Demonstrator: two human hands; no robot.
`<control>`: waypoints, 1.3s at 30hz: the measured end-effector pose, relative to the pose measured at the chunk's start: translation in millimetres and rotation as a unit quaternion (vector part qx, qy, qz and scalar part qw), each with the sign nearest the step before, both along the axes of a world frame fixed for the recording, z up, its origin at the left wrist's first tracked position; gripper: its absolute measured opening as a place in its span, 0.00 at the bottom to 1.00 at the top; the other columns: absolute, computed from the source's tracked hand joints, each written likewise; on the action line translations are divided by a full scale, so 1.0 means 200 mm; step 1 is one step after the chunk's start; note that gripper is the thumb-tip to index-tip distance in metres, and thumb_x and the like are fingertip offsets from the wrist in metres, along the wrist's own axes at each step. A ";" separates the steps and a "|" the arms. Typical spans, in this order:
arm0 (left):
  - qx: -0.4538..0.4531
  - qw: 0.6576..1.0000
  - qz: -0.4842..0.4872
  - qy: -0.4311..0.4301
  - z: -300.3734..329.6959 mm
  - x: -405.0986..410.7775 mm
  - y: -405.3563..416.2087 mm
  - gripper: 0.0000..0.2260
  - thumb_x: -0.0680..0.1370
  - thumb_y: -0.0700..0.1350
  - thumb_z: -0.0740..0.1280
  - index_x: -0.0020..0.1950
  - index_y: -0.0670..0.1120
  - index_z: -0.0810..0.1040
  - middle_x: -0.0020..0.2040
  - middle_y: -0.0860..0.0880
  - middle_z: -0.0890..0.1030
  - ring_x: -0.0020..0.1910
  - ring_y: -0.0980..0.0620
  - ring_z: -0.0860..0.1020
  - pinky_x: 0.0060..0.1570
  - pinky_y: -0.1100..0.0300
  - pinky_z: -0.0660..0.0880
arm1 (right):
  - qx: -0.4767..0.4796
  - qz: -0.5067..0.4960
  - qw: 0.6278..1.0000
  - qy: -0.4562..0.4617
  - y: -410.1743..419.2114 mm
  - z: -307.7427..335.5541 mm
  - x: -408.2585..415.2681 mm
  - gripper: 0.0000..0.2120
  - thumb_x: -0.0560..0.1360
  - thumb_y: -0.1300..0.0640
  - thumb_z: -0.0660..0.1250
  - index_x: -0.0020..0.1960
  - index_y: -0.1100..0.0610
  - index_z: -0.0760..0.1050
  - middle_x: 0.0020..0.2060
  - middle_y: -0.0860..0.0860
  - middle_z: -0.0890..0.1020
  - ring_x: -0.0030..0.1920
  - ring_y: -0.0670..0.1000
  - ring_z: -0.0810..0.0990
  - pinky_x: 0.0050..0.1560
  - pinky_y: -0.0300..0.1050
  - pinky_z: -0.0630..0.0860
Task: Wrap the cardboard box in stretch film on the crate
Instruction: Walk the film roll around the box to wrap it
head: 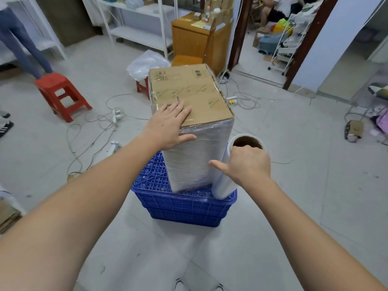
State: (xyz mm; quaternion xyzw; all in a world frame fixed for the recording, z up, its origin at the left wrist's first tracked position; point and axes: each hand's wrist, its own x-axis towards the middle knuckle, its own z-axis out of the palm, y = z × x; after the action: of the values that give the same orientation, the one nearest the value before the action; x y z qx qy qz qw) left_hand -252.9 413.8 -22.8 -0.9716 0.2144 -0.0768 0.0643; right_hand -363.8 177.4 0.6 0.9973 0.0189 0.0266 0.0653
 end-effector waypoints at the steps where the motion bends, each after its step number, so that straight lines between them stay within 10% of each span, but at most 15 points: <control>1: -0.005 1.000 0.006 0.000 0.00 0.00 0.00 0.44 0.77 0.77 0.48 0.85 0.50 0.52 0.84 0.44 0.54 0.83 0.45 0.55 0.81 0.45 0.53 | -0.004 -0.001 1.000 0.003 0.00 -0.01 0.01 0.36 0.68 0.20 0.53 0.33 0.54 0.72 0.26 0.48 0.75 0.26 0.49 0.73 0.25 0.40 0.66; 10: 0.010 1.000 0.028 0.003 0.01 0.03 -0.02 0.40 0.78 0.74 0.46 0.84 0.51 0.52 0.84 0.46 0.57 0.82 0.45 0.57 0.80 0.46 0.54 | -0.011 0.112 0.993 0.044 -0.14 0.00 -0.05 0.21 0.77 0.38 0.58 0.33 0.51 0.64 0.30 0.46 0.71 0.33 0.51 0.73 0.33 0.44 0.68; 17: 0.005 0.999 0.043 0.003 0.01 0.03 -0.05 0.39 0.79 0.73 0.48 0.84 0.52 0.53 0.84 0.47 0.57 0.82 0.46 0.57 0.80 0.46 0.54 | -0.076 0.245 0.967 0.009 -0.09 0.00 -0.13 0.25 0.68 0.41 0.74 0.33 0.52 0.61 0.23 0.45 0.63 0.25 0.51 0.60 0.29 0.37 0.41; 30: 0.006 0.999 0.049 -0.011 -0.01 0.02 -0.06 0.38 0.80 0.73 0.49 0.84 0.53 0.53 0.84 0.48 0.58 0.82 0.47 0.58 0.80 0.47 0.55 | -0.005 0.432 0.900 0.055 -0.03 0.02 -0.12 0.21 0.74 0.42 0.61 0.30 0.53 0.60 0.25 0.47 0.66 0.29 0.54 0.70 0.36 0.45 0.74; 39: 0.005 0.999 0.051 -0.006 -0.01 0.01 -0.09 0.38 0.80 0.73 0.48 0.84 0.53 0.52 0.84 0.47 0.57 0.82 0.47 0.56 0.80 0.46 0.53 | -0.030 0.457 0.888 0.039 0.13 0.01 -0.13 0.27 0.61 0.44 0.76 0.27 0.51 0.56 0.20 0.45 0.53 0.22 0.50 0.59 0.29 0.35 0.47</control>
State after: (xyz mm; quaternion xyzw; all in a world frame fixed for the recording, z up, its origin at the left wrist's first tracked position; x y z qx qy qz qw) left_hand -251.8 396.2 -25.4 -0.9804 0.1650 -0.0781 0.0742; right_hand -389.0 203.3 1.7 0.8760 0.4762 0.0143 0.0753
